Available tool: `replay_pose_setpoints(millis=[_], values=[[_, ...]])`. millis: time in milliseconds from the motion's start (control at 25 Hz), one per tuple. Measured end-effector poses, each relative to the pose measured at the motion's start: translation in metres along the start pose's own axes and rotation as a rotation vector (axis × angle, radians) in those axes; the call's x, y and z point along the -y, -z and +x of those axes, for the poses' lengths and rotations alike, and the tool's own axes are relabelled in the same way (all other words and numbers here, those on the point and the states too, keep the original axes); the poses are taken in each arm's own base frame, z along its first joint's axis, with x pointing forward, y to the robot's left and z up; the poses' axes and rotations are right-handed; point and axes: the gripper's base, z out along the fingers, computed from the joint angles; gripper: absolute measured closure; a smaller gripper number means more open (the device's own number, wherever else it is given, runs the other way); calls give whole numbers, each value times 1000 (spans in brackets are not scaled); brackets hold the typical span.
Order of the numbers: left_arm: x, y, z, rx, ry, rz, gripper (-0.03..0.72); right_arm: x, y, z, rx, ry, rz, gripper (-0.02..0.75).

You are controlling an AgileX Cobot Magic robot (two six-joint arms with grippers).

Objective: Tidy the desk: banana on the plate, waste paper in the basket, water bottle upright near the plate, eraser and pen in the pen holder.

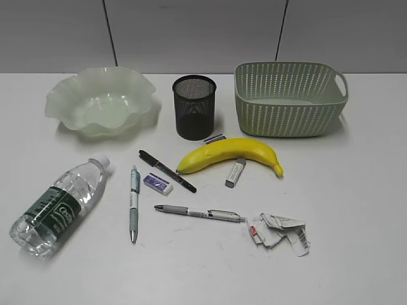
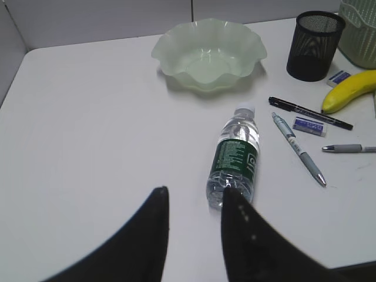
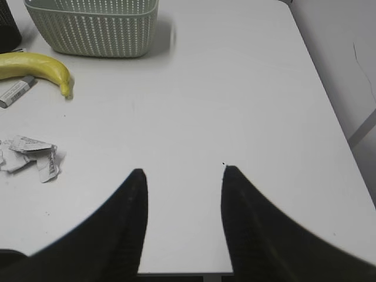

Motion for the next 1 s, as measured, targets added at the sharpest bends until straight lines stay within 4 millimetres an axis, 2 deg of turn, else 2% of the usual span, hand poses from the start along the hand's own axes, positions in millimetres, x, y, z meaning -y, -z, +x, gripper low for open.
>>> replay_pose_setpoints(millis=[1000], values=[[0,0,0,0,0,0,457,0,0,0,0,0,0,396]])
